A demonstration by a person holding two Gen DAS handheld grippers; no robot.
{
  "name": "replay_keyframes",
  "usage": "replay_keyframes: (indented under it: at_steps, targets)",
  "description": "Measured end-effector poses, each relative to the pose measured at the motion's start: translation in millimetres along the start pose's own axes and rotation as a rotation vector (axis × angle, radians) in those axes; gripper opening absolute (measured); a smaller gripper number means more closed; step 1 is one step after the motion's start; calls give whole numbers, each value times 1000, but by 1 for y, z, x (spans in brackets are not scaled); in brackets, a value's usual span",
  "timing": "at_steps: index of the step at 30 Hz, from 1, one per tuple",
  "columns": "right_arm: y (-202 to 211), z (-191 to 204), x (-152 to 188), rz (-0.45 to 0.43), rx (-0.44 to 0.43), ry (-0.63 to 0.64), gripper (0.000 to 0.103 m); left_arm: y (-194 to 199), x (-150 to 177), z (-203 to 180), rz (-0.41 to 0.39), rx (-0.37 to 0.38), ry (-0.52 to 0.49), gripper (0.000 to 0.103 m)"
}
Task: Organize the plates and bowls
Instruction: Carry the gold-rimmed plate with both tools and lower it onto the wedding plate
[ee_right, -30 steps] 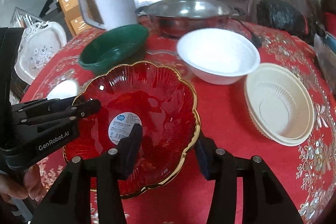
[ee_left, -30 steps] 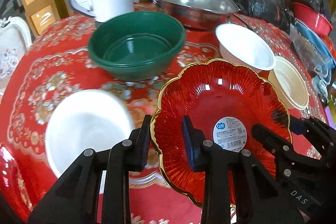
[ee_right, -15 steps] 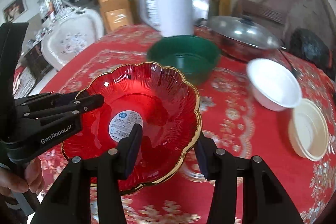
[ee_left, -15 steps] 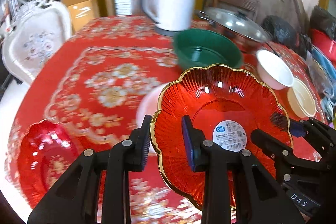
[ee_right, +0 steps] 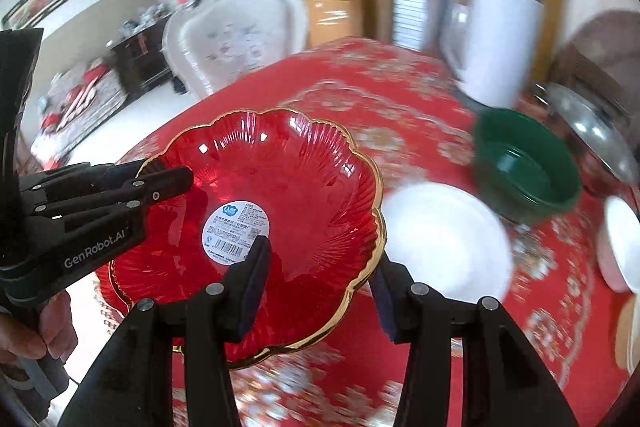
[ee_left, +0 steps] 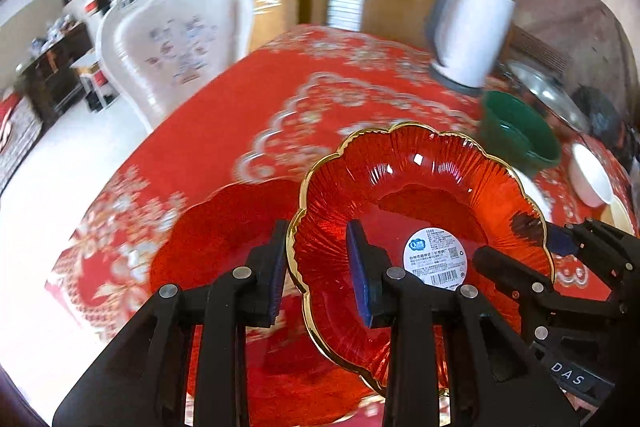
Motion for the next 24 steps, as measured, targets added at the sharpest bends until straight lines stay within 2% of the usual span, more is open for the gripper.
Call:
replay_keyframes:
  at_steps: [9, 16, 24]
  targets:
    - [-52, 52, -14, 72, -65, 92, 48, -18, 26, 58, 56, -44, 80, 28]
    - [-71, 70, -9, 116, -67, 117, 48, -32, 37, 70, 98, -43, 99, 28]
    - [-81, 79, -1, 155, -64, 128, 49, -42, 44, 76, 109, -64, 101, 28]
Point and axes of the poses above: each gripper's, at about its wrist camera, not at the fingertips, and y roughly against the way its jaws point, z to its left, x to its underside, the point moved 6 cm from there along -y, roughly the way its jaws point, and after that the axes turned 7 degrees about -x, right-handed, at the moved point
